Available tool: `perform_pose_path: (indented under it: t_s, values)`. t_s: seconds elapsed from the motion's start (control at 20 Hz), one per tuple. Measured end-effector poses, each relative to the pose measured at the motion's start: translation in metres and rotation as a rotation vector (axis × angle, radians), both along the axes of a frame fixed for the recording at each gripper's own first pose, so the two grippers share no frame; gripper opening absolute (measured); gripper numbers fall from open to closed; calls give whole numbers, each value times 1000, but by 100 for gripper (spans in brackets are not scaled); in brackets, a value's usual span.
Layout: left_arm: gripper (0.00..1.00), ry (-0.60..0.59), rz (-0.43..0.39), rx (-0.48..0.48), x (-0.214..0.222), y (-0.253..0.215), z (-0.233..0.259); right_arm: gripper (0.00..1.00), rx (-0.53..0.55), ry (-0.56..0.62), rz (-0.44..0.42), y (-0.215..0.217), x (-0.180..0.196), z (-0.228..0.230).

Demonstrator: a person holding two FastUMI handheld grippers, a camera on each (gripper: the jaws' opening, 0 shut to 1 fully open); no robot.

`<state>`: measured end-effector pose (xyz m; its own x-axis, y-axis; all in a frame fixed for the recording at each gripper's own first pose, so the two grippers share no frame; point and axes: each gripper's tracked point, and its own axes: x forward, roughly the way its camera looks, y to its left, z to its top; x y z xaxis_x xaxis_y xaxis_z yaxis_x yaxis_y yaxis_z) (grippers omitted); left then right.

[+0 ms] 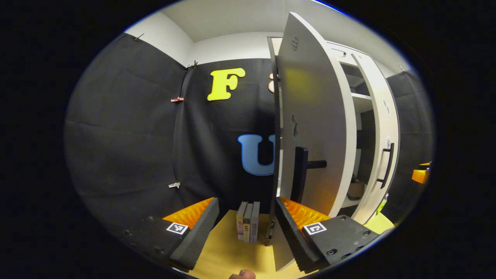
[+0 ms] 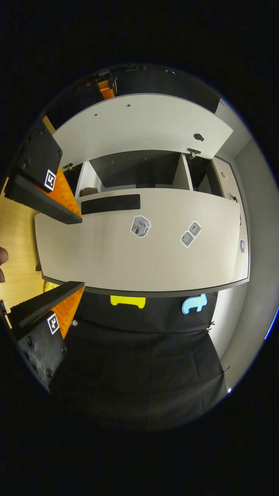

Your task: Grab one shoe with the right hand and put it into the shoe cabinet, grab the other shoe with the left hand and put it into the shoe cabinet; then close the right door with the right hand and the left door with the left hand.

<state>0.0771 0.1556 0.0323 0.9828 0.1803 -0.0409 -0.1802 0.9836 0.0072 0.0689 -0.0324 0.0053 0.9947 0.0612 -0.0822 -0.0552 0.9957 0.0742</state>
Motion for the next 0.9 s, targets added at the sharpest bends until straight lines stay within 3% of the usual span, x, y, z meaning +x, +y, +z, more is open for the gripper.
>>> perform_pose_path:
  t_s: [0.05,0.1,0.65,0.9]
  values:
    - [89,0,-17,-6,0,-9,0,98,7,2,0,0,0,1]
    - [93,1,-35,-9,1,-18,-1,98,14,2,0,0,0,2]
    - [90,-14,-210,-20,31,-126,1,98,43,-14,-1,-17,-13,16]
    - [93,-15,-234,30,17,-155,4,98,48,-12,8,-19,-18,17]
